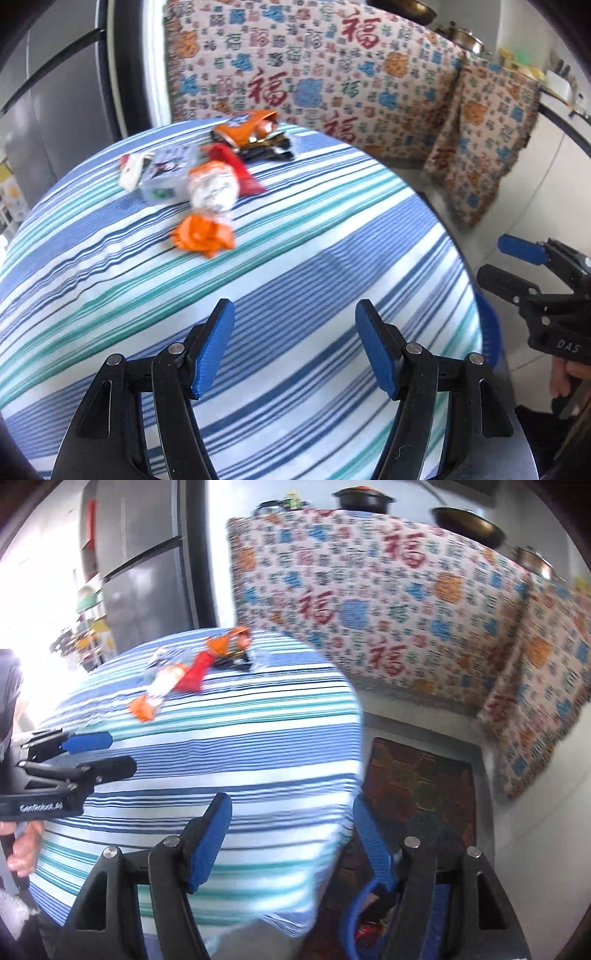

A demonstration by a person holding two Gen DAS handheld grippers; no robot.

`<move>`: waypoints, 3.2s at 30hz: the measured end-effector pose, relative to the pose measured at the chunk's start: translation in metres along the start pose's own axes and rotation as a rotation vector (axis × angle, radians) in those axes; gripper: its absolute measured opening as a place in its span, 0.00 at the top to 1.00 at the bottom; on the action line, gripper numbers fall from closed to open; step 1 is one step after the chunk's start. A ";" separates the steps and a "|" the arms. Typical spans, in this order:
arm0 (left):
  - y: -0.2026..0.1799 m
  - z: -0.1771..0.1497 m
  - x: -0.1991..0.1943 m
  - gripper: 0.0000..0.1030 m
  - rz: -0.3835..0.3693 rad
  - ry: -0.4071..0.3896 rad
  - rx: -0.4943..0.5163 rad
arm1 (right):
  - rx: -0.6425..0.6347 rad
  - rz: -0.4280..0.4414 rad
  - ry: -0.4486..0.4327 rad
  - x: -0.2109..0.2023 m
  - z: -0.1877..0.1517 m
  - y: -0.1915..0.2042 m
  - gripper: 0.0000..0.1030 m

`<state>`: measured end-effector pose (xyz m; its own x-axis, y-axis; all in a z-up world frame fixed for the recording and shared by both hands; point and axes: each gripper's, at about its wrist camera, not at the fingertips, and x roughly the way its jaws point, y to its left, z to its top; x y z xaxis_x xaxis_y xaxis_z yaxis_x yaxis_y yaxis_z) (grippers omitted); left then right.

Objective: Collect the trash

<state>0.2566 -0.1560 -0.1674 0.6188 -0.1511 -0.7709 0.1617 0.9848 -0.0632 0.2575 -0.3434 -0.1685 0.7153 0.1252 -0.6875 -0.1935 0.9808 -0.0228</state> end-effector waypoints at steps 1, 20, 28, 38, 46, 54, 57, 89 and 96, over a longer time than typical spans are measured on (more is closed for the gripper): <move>0.009 -0.003 0.001 0.32 0.016 0.006 -0.009 | -0.018 0.008 0.005 0.006 0.003 0.012 0.32; 0.050 -0.004 0.036 0.00 0.109 0.086 0.022 | -0.058 0.058 0.160 0.090 0.023 0.071 0.20; 0.050 0.018 0.052 0.01 0.099 0.086 0.028 | -0.066 0.065 0.166 0.097 0.031 0.069 0.14; 0.057 0.046 0.061 0.60 0.025 -0.004 -0.016 | -0.083 0.081 0.168 0.099 0.032 0.068 0.12; 0.072 0.020 0.017 0.61 0.081 -0.026 -0.029 | -0.077 0.076 0.219 0.108 0.043 0.072 0.10; 0.124 -0.010 0.003 0.61 0.188 0.010 -0.124 | -0.096 0.097 0.190 0.140 0.077 0.105 0.10; 0.135 -0.015 0.007 0.59 0.177 0.007 -0.148 | -0.088 0.095 0.172 0.157 0.096 0.121 0.10; 0.133 -0.003 0.027 0.00 0.188 0.071 -0.073 | -0.101 0.047 0.074 0.085 0.026 0.121 0.65; 0.142 0.002 0.028 0.00 0.107 0.071 0.010 | -0.057 0.070 0.106 0.101 0.037 0.115 0.29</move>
<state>0.2979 -0.0209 -0.1964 0.5770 -0.0383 -0.8158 0.1054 0.9940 0.0279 0.3321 -0.2124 -0.2140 0.6242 0.1732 -0.7619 -0.2801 0.9599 -0.0113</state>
